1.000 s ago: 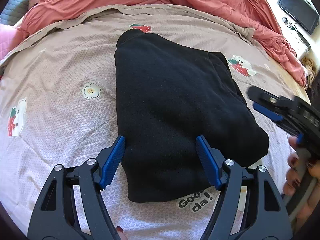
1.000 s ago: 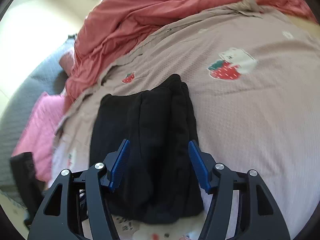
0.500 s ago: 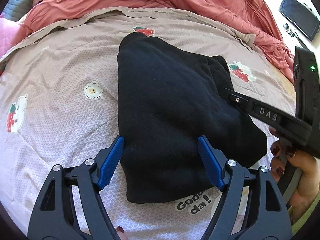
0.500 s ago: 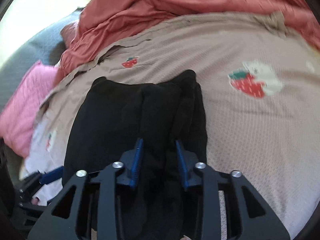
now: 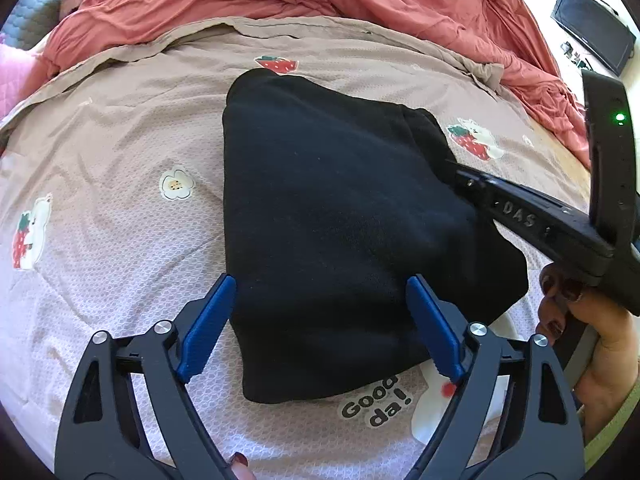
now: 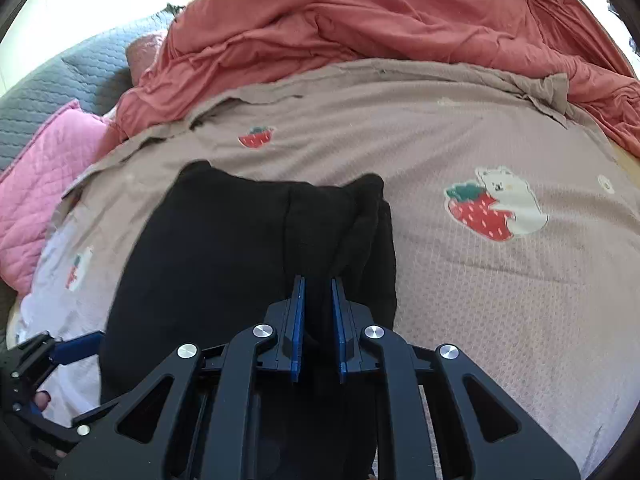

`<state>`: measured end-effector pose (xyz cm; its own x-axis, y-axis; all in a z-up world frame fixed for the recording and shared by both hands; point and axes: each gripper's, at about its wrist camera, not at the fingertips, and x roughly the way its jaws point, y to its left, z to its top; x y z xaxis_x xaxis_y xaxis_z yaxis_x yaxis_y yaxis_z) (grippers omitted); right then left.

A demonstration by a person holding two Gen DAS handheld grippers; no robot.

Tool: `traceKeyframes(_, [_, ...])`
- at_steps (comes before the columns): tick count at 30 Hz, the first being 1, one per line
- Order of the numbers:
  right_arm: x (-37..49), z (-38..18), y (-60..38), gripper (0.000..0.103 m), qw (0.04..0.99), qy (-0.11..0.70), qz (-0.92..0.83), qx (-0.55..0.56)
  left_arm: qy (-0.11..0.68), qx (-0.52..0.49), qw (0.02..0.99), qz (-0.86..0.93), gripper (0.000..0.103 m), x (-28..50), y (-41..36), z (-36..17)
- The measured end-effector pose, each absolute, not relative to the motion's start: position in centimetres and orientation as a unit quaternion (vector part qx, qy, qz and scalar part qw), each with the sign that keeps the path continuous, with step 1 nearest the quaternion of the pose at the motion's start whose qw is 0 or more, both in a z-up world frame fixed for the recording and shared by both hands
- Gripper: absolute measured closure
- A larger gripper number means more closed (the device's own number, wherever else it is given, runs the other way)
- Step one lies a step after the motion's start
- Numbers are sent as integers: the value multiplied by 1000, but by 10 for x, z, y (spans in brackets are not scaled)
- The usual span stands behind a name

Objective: Fold small clothes

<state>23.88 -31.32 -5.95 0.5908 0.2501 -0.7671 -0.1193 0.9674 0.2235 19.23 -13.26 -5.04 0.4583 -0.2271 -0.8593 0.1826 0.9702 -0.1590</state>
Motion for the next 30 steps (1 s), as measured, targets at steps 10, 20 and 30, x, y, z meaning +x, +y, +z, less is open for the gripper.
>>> traceKeyframes(10, [242, -74, -326, 72, 874, 466, 85, 106, 509, -3, 852, -122, 18, 192, -134, -57])
traceKeyframes(20, [235, -69, -341, 45, 869, 467, 72, 148, 518, -20, 847, -120, 17, 190, -128, -58])
traceKeyframes(30, [212, -41, -350, 10, 903, 408, 40, 126, 526, -21, 843, -114, 17, 182, -127, -56])
